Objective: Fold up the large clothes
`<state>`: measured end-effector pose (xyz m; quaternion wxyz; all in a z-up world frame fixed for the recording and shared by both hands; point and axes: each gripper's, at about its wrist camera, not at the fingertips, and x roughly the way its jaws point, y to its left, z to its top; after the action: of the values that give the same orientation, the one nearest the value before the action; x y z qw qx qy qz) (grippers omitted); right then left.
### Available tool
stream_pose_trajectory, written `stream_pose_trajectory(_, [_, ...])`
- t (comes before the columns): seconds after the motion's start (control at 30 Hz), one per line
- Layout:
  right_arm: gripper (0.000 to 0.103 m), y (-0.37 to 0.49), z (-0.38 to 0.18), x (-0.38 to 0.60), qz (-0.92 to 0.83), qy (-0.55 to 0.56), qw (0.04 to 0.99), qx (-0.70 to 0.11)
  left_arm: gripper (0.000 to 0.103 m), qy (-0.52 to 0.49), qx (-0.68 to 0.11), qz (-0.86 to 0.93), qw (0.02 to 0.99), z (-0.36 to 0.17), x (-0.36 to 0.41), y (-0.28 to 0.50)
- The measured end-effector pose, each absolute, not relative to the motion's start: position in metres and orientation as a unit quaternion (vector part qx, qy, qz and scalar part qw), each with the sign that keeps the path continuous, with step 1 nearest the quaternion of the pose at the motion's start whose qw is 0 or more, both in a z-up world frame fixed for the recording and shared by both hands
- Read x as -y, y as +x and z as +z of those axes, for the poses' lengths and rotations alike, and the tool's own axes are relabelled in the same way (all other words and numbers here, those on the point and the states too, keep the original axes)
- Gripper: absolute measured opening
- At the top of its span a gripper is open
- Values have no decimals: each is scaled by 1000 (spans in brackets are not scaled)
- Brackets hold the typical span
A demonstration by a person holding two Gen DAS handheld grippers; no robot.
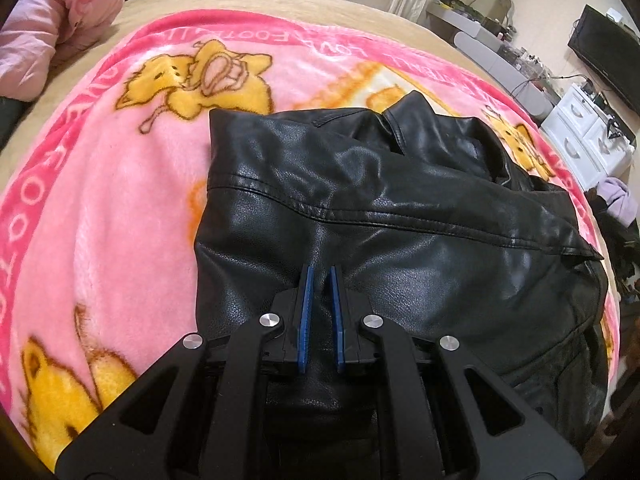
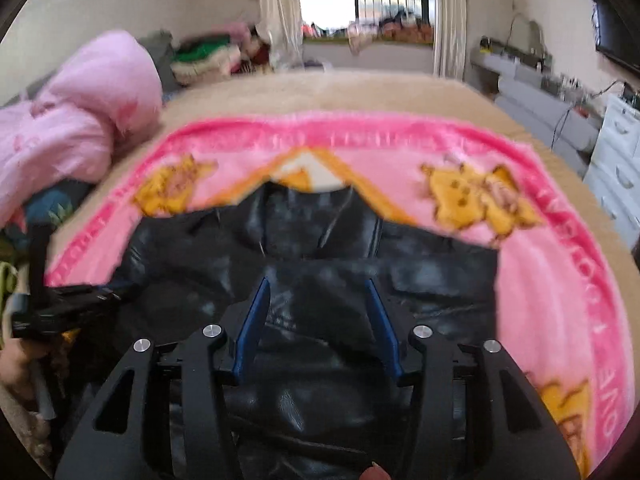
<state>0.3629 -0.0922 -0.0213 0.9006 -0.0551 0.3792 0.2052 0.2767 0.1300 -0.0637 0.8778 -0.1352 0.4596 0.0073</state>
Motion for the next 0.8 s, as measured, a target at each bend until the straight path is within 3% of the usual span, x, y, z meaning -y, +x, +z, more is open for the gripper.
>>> stream_pose_trajectory(0.13, [42,384,-75,84,162,-77,876,-449,3,-137,-459,6,877,-64,-130,277])
stream_pose_trajectory(0.23, [42,389,-100,90,171,-56,874,-451,3,-136,-459,4,878,-62,-129,277])
stream_pose_trajectory(0.5, [47,377,-72,94,190,-45,882,-429,4,-134,-453,5,881,-57,-129,274])
stream_pose_trajectory(0.67, [52,356,-50,101,206,-28,890,-407,33,-127,-440,-11,889,-35,-122,265])
stream_pose_trajectory(0.8, [57,342,-40,104,216,-22,892,-397,37,-113,-420,-26,900,-17,-112,253])
